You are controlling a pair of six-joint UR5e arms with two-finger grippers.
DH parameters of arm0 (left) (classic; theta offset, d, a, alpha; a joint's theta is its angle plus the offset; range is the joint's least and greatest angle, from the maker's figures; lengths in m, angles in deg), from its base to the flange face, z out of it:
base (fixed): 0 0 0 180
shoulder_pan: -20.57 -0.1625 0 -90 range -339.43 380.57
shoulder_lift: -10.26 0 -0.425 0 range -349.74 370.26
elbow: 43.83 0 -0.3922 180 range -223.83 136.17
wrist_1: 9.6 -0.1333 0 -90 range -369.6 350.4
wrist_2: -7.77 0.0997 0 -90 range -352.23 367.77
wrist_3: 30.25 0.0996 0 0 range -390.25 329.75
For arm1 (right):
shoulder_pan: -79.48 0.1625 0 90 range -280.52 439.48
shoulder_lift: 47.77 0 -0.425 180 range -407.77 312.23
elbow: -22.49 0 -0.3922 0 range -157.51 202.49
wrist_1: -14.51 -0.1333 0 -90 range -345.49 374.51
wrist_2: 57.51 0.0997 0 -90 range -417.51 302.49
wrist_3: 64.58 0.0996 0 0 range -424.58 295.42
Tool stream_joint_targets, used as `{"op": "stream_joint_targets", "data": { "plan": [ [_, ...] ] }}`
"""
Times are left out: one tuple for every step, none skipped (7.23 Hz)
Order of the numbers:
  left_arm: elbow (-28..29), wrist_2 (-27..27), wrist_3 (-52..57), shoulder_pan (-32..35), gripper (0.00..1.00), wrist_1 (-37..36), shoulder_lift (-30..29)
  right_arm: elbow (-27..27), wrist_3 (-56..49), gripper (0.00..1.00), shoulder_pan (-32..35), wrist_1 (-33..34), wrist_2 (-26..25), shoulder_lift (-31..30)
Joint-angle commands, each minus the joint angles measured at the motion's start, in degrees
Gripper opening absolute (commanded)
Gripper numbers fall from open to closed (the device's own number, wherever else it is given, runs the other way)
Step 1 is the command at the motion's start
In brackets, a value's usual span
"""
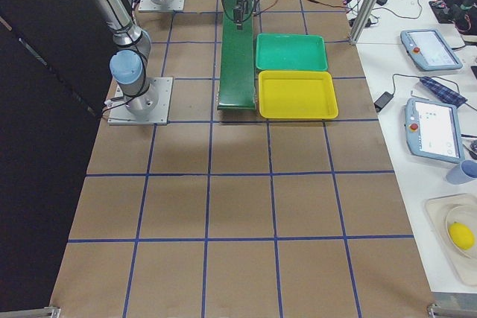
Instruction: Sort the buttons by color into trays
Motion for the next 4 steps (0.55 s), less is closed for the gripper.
{"op": "stream_joint_targets", "data": {
  "plan": [
    [0.8, 0.3, 0.0, -1.1, 1.0, 3.0, -0.4, 0.1, 0.0, 1.0, 0.0, 1.0, -0.1, 0.3],
    [2.5, 0.4, 0.0, -1.2, 1.0, 3.0, -2.2, 0.0, 0.0, 1.0, 0.0, 0.8, -0.1, 0.3],
    [3.9, 1.0, 0.0, -1.2, 1.0, 3.2, -3.3, -0.3, -0.4, 1.0, -0.1, 0.4, -0.1, 0.4],
    [3.2, 2.8, 0.1, -1.3, 1.0, 2.7, -5.1, -0.2, -0.3, 1.0, -0.2, 0.0, -1.2, 0.2]
  ]
}}
